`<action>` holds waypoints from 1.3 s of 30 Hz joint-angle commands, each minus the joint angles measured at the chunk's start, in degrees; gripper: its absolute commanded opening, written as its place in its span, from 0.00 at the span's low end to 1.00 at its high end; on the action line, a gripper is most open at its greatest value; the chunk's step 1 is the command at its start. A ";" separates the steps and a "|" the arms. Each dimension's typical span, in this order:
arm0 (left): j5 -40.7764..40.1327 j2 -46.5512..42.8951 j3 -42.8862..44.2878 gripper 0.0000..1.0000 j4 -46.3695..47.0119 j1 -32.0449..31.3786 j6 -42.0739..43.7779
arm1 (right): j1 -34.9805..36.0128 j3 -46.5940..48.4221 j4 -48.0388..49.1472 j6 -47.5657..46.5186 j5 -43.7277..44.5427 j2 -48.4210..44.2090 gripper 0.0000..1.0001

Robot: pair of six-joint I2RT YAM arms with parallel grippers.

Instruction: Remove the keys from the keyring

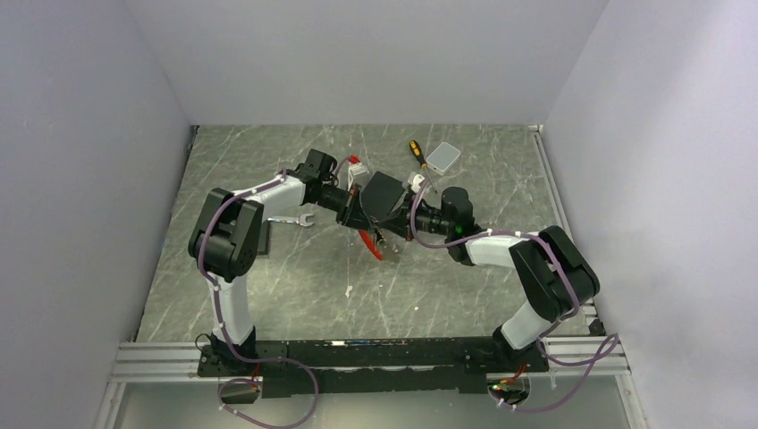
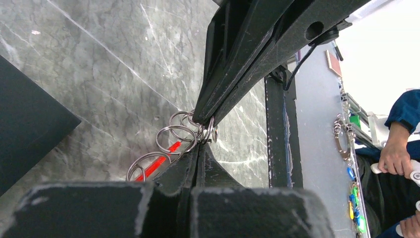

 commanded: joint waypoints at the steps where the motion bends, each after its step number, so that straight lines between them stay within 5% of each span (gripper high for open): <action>1: 1.54 0.62 0.13 0.00 4.13 -0.81 -4.89 | -0.22 -0.50 11.46 6.92 1.31 1.00 0.00; 13: 1.79 0.05 -2.71 0.00 13.58 -0.81 -14.40 | -0.26 -2.13 20.46 22.75 4.01 5.16 0.00; 25: -0.80 -4.16 -1.84 0.00 0.85 0.60 -1.62 | -3.24 -2.87 16.89 21.42 4.31 2.56 0.00; 35: -2.60 -9.77 -0.48 0.00 -9.35 5.48 5.91 | -8.14 -1.22 -1.97 12.94 -1.22 -9.38 0.00; 39: -3.53 -9.88 -0.04 0.00 -12.07 7.08 7.55 | -12.18 2.41 -20.52 3.75 -3.75 -13.70 0.00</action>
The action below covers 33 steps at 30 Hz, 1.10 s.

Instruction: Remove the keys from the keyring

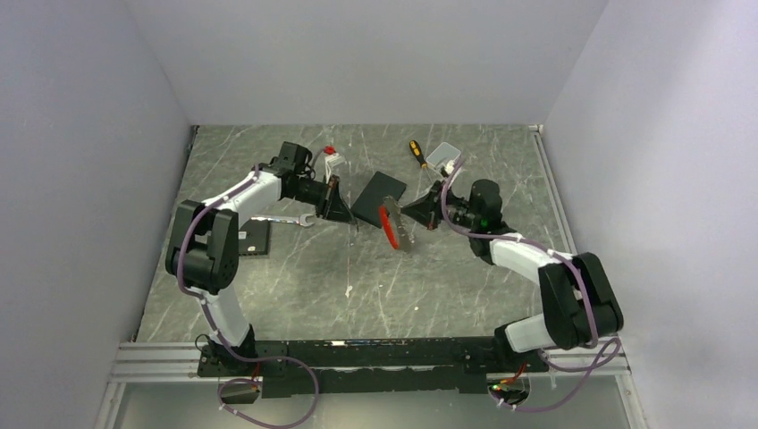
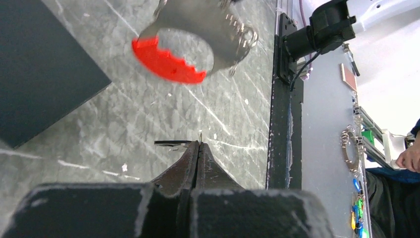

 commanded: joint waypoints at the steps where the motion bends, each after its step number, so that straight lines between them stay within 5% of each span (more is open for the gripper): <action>1: -1.35 -1.85 2.05 0.00 -5.40 1.49 4.92 | -4.22 5.94 -22.34 -12.87 -3.97 -5.33 0.00; 7: -2.43 -3.40 0.47 0.00 -6.62 4.09 6.10 | -8.20 12.47 -50.41 -37.10 0.81 -10.26 0.00; 14: -3.11 -4.48 -0.86 0.00 -6.34 5.39 6.42 | -8.63 14.97 -60.31 -54.22 13.05 -9.65 0.00; 33: -6.43 -5.19 -4.04 0.00 -7.41 5.59 9.54 | 6.80 14.51 -59.01 -52.76 13.79 6.00 0.00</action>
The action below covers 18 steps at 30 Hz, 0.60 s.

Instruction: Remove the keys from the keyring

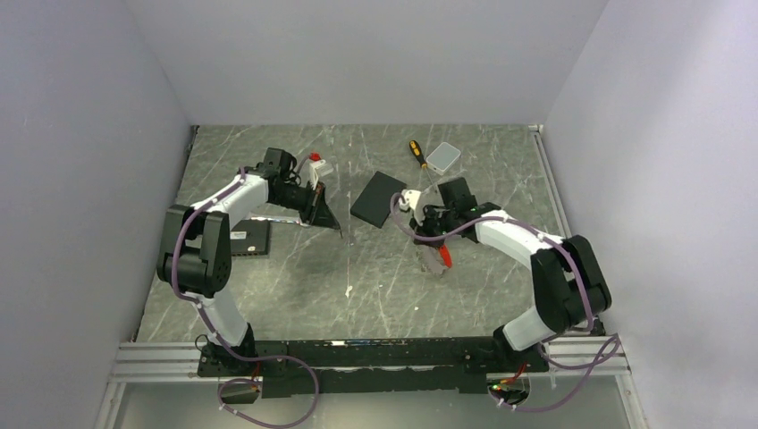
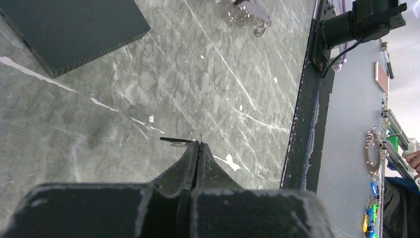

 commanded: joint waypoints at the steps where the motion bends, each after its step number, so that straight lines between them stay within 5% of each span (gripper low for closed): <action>1: 0.04 -2.87 -1.18 0.00 -0.77 0.21 3.36 | 3.71 -1.64 -1.27 -0.14 -0.91 2.79 0.00; 4: 0.06 -3.14 -2.19 0.00 -0.97 0.16 4.37 | 4.15 -1.40 -3.22 -0.98 -3.20 2.94 0.25; 8: -0.31 -3.06 -2.49 0.00 -2.51 -0.24 6.08 | 4.07 -0.81 -4.70 -1.22 -3.49 0.64 0.44; 18: -2.03 -0.43 -3.65 0.00 -2.87 -5.74 6.54 | -6.40 -0.09 -5.38 2.31 -6.13 -2.38 0.56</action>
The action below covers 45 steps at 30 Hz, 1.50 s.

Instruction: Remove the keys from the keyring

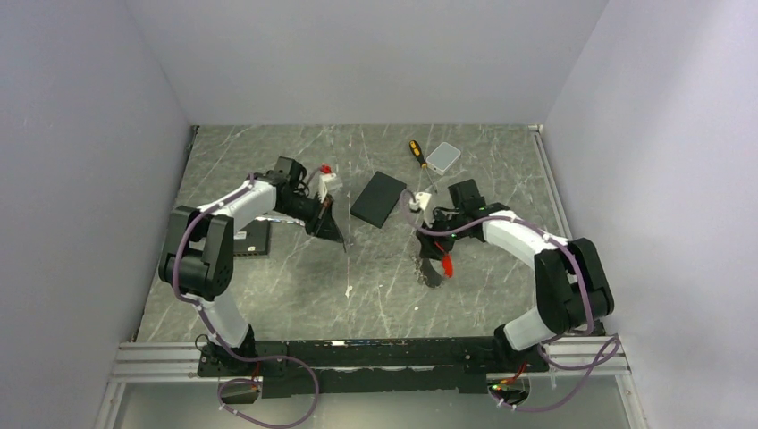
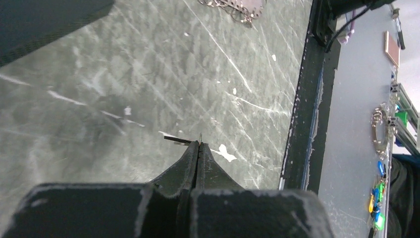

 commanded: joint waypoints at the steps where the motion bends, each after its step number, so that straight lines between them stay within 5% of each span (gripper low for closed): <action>1: -0.11 0.92 -0.95 0.00 -1.01 -3.87 2.03 | -6.64 1.51 0.30 2.87 -3.97 -3.17 0.62; 6: -1.10 3.78 -1.49 0.00 0.23 -9.30 -0.01 | -10.70 -0.52 4.19 5.53 -4.84 -6.82 0.86; 13: 1.39 10.79 1.08 0.00 3.19 -12.81 -5.18 | -12.24 -0.90 4.78 6.69 -6.34 -6.77 0.99; 32: -12.59 13.21 4.43 0.00 1.82 -8.48 -4.93 | -12.73 -1.18 4.76 6.98 -7.31 -6.39 1.00; 45: -14.41 8.90 5.89 0.41 -2.58 -7.80 -3.41 | -14.05 -1.34 4.97 8.13 -9.22 -7.66 1.00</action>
